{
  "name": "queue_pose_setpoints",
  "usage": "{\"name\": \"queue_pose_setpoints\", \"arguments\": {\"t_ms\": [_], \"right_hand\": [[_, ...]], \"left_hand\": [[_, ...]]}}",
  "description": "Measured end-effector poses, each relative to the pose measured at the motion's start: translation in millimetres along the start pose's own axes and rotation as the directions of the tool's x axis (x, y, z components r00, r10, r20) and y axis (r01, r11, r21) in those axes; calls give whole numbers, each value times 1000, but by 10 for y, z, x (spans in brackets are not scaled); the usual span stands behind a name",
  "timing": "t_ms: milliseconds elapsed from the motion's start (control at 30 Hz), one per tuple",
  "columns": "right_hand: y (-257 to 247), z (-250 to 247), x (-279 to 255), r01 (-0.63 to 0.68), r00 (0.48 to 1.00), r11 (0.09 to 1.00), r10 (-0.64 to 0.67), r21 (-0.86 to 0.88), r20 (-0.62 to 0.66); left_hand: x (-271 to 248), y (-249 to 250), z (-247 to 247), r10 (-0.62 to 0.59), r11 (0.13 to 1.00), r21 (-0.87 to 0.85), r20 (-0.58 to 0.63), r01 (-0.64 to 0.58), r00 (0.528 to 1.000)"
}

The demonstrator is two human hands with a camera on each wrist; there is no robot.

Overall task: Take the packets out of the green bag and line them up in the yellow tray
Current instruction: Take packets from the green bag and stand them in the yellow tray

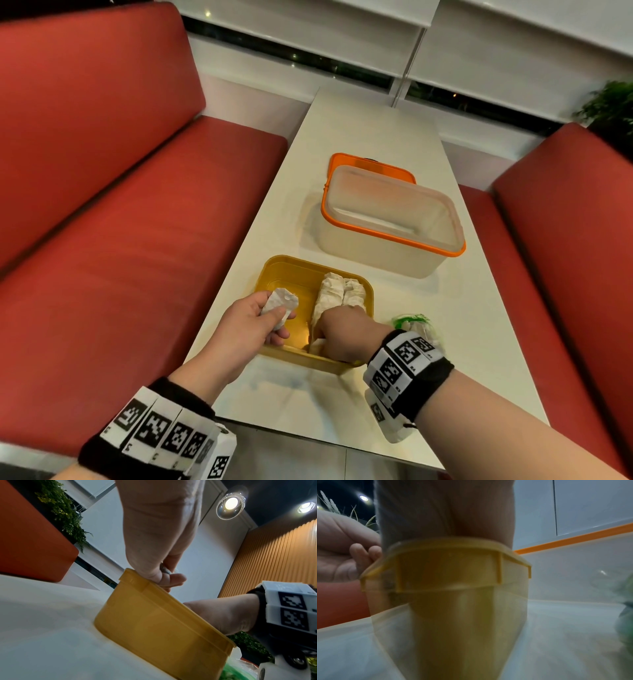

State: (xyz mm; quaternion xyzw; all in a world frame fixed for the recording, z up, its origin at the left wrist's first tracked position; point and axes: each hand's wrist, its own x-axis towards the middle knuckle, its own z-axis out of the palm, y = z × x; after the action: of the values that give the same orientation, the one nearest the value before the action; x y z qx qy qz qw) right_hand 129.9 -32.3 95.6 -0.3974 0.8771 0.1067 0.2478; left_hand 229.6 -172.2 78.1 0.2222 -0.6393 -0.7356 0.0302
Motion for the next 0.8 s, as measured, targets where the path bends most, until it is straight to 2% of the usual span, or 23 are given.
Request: {"name": "queue_pose_setpoints", "arguments": {"t_ms": [300,600,700,800], "right_hand": [[14,77,33,-80,992,995,74,-56,-107],[87,-17,-24,-71,996,994,76,88,-56],[115,-58,-32,-69,989,995,78,73,-126],[90,-32,-27,-74,977,997,67,-23,-204]], "left_hand": [[3,2,14,-19,1000,4,0,19,1000],[14,14,6,-24,1000,17,7,24,1000],[18,17,15,-30,999,16,1,30,1000],[18,22,18,-30,999,22,-1,30,1000]]}}
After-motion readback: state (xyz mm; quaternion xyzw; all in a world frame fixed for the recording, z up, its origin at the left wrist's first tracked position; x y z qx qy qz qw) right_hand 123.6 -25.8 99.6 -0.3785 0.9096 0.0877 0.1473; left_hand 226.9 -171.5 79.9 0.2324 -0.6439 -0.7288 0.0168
